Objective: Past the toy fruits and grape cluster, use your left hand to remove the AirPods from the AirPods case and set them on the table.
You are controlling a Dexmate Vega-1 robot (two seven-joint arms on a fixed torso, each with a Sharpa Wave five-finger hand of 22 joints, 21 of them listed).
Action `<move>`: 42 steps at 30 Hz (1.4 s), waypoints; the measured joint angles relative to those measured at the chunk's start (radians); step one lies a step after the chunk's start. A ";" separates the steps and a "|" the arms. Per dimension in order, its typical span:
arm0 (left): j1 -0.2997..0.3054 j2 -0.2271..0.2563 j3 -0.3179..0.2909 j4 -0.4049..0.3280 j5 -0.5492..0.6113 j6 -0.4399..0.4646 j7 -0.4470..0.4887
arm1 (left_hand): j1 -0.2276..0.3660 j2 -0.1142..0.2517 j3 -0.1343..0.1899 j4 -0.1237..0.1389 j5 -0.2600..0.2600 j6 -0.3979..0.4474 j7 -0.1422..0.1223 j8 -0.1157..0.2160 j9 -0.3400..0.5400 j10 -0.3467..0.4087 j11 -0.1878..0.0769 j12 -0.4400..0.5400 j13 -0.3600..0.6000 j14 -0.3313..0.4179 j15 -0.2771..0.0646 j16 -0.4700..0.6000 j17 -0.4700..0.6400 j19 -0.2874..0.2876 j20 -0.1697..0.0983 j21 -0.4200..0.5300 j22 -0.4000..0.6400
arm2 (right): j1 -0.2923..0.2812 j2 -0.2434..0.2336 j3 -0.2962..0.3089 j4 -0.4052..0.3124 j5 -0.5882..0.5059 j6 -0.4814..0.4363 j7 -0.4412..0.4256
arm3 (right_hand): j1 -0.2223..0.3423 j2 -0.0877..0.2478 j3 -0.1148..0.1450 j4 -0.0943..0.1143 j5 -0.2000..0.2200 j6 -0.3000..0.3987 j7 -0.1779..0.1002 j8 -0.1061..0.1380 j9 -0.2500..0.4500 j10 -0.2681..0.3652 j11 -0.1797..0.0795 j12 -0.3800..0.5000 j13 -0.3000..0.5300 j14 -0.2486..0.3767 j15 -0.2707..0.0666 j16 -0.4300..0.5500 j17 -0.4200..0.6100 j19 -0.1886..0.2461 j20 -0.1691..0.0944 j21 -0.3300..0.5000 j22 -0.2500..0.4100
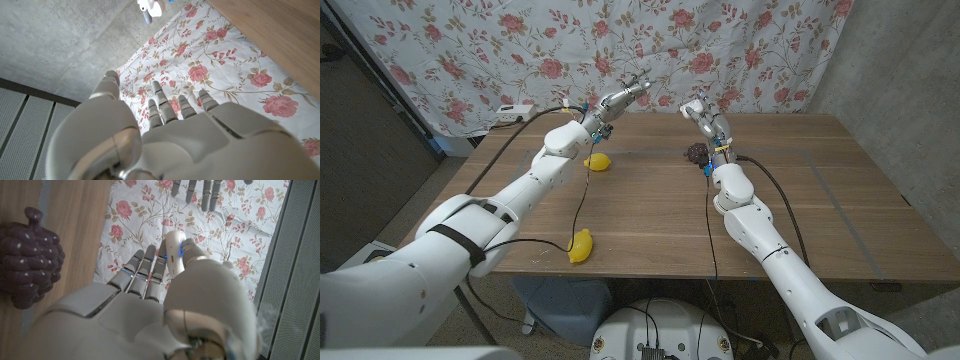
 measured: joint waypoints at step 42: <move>-0.079 -0.009 0.035 0.153 0.044 -0.151 -0.090 | 0.082 -0.013 0.074 -0.008 0.040 -0.289 0.030 0.006 -0.019 0.127 -0.023 0.036 0.017 0.068 -0.043 0.000 0.000 0.021 0.002 0.009 0.000 | 0.048 -0.030 -0.049 0.082 -0.107 0.100 -0.013 | -0.001 -0.001 -0.004 0.004 0.000 0.000 0.000 0.000 0.000 0.005 0.005 0.008 0.007 -0.013 0.005 -0.035 -0.007 0.014 0.014 -0.004 0.000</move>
